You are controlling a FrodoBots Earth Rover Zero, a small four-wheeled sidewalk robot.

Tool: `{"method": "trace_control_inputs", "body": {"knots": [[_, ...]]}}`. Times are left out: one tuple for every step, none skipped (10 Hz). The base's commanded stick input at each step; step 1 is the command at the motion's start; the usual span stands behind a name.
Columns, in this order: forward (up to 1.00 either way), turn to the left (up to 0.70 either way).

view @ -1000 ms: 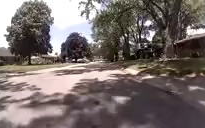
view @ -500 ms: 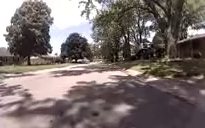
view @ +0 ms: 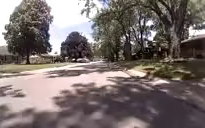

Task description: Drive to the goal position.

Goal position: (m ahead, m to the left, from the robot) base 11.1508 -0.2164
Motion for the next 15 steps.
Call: {"method": "trace_control_inputs", "body": {"knots": [[0.7,0.0],[0.7,0.0],[0.7,0.0],[0.7,0.0],[0.7,0.0],[0.7,0.0],[0.7,0.0],[0.7,0.0],[0.7,0.0],[0.7,0.0],[0.7,0.0],[0.7,0.0],[0.7,0.0],[0.7,0.0],[0.7,0.0]]}}
